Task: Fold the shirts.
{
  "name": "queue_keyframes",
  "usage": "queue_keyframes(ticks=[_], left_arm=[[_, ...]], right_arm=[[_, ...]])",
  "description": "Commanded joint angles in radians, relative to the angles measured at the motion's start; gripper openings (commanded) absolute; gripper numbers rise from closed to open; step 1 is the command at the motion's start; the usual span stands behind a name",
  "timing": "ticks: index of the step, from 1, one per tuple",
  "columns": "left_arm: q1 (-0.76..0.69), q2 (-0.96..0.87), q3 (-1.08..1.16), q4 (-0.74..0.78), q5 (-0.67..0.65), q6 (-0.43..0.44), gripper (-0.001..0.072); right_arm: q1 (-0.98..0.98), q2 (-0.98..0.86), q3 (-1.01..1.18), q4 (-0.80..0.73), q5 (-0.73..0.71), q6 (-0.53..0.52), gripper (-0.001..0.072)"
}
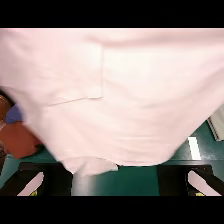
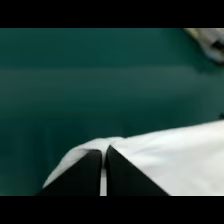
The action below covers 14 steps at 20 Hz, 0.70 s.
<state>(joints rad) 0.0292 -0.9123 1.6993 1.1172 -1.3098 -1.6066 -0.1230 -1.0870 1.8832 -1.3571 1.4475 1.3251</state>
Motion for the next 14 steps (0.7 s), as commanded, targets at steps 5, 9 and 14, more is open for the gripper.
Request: queue_keyframes(ticks=[5,9,14], left_arm=[[0.0,-0.425,-0.254,-0.012,0.199,0.097,0.0024],[0.0,-0.62,-0.209,-0.098,0.399,0.167,0.0024],[0.001,-0.791,-0.022,-0.146,0.424,0.183,0.0025]], right_arm=[[0.001,-0.451,-0.164,0.002,0.109,0.002,0.0014],[0.002,-0.62,-0.087,0.003,0.017,0.002,0.0014],[0.016,-0.754,0.13,0.002,-0.043,0.002,0.0013]])
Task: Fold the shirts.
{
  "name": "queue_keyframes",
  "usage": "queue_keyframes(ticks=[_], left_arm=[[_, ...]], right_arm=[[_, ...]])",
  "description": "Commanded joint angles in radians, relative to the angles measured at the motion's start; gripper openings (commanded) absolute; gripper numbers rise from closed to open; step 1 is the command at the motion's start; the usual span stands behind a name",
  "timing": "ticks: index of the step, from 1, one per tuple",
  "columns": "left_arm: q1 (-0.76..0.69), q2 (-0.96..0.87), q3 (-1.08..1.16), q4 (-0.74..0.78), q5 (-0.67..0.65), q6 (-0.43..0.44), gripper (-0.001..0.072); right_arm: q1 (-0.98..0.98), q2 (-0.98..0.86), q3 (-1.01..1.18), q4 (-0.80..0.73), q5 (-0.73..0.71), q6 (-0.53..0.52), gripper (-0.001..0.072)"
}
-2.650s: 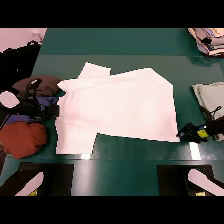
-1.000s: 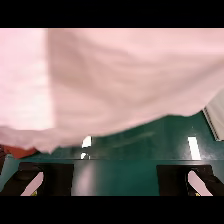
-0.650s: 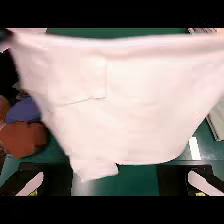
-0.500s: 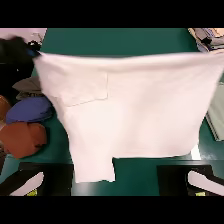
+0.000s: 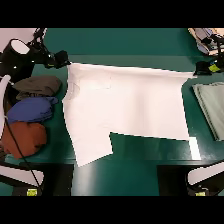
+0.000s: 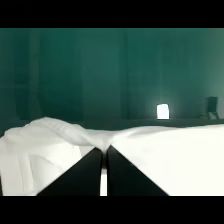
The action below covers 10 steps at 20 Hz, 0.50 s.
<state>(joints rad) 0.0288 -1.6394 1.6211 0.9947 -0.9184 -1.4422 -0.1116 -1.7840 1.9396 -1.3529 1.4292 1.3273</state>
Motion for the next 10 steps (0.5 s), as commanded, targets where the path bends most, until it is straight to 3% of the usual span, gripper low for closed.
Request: queue_keyframes(ticks=[1,5,10], left_arm=[[0.001,-0.064,0.068,-0.013,-0.008,0.044,0.0025],[-0.007,-0.063,0.093,0.08,-0.271,0.058,0.0022],[-0.072,-0.062,0.025,0.317,-0.38,0.006,0.0023]], right_arm=[[0.004,-0.051,0.071,-0.005,-0.026,0.0,0.0014],[0.003,0.025,-0.071,-0.005,-0.021,-0.001,0.0013],[0.019,0.154,-0.385,-0.01,-0.134,-0.009,0.0013]])
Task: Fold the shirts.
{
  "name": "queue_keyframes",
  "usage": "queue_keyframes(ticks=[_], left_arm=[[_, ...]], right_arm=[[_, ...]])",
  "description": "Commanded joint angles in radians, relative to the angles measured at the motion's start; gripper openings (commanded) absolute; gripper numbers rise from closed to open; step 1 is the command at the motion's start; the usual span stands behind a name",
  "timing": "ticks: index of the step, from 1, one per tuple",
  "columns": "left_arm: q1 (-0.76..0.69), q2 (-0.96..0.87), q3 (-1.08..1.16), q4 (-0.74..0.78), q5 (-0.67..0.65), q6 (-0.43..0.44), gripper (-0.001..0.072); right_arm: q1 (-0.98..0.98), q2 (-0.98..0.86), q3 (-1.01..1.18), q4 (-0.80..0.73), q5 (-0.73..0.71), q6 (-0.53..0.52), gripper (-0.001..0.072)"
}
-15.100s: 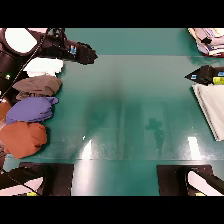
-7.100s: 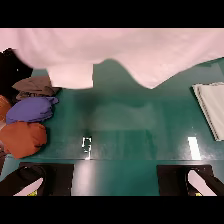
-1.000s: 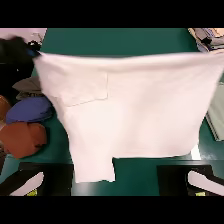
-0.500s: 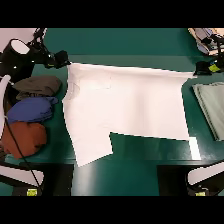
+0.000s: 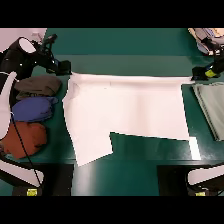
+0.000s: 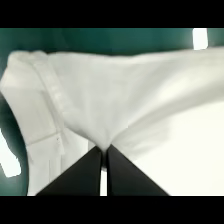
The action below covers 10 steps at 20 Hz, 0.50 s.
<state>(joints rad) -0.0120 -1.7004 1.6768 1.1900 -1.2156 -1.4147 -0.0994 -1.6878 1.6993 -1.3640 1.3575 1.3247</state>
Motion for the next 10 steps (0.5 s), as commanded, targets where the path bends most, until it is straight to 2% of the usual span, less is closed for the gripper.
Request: queue_keyframes(ticks=[1,4,5,6,7,10], left_arm=[[-0.042,-0.001,-0.054,0.121,-0.076,-0.021,0.0024],[-0.053,-0.001,-0.118,0.122,-0.064,-0.049,0.0048],[-0.053,-0.001,-0.129,0.134,-0.069,-0.059,0.0295],[-0.053,-0.001,-0.13,0.155,-0.089,-0.079,0.0505],[-0.053,0.005,-0.13,0.177,-0.112,-0.08,0.0499],[-0.053,0.084,-0.15,0.278,-0.179,-0.102,0.0498]], right_arm=[[0.008,0.073,-0.195,0.002,-0.082,-0.006,0.0014],[0.014,0.096,-0.299,0.003,-0.102,-0.006,0.0015],[0.016,0.101,-0.32,0.01,-0.102,-0.006,0.0031],[0.016,0.108,-0.338,0.011,-0.103,-0.006,0.0251],[0.016,0.118,-0.346,0.01,-0.097,-0.006,0.0444],[-0.008,0.197,-0.372,0.01,-0.074,-0.006,0.0458]])
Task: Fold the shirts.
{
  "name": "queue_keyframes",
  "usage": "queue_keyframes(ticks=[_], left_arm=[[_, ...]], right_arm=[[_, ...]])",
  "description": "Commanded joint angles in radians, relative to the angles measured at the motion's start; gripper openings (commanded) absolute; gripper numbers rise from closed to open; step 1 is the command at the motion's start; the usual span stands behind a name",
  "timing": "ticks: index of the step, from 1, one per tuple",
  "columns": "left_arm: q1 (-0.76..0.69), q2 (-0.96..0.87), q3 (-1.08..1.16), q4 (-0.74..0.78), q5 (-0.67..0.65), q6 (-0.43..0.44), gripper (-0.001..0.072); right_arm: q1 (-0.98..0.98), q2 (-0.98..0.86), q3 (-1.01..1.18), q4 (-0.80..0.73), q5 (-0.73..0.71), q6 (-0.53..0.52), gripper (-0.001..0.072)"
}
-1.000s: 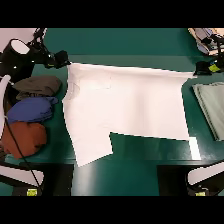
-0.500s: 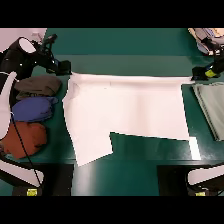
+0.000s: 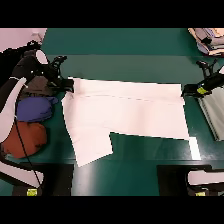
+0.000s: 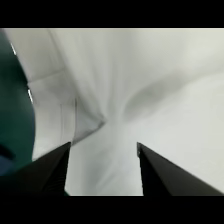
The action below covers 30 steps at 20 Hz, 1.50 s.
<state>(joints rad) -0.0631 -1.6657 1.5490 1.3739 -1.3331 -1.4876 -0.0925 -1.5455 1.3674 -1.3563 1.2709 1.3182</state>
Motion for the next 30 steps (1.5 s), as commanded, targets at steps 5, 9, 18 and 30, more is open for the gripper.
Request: queue_keyframes(ticks=[5,9,18,30], left_arm=[[-0.005,0.378,-0.396,0.052,-0.061,-0.088,0.0498],[-0.005,0.666,-0.766,-0.083,-0.019,-0.13,0.0498],[-0.005,0.797,-1.1,-0.326,0.201,-0.154,0.0498],[-0.005,0.797,-1.154,-0.433,0.314,-0.072,0.0025]], right_arm=[[-0.099,0.269,-0.206,0.003,0.01,0.0,0.0451],[-0.149,0.368,-0.314,0.003,-0.003,0.0,0.045],[-0.145,0.383,-0.314,0.082,-0.015,-0.003,0.045],[-0.156,0.384,-0.315,0.069,0.071,-0.003,0.045]])
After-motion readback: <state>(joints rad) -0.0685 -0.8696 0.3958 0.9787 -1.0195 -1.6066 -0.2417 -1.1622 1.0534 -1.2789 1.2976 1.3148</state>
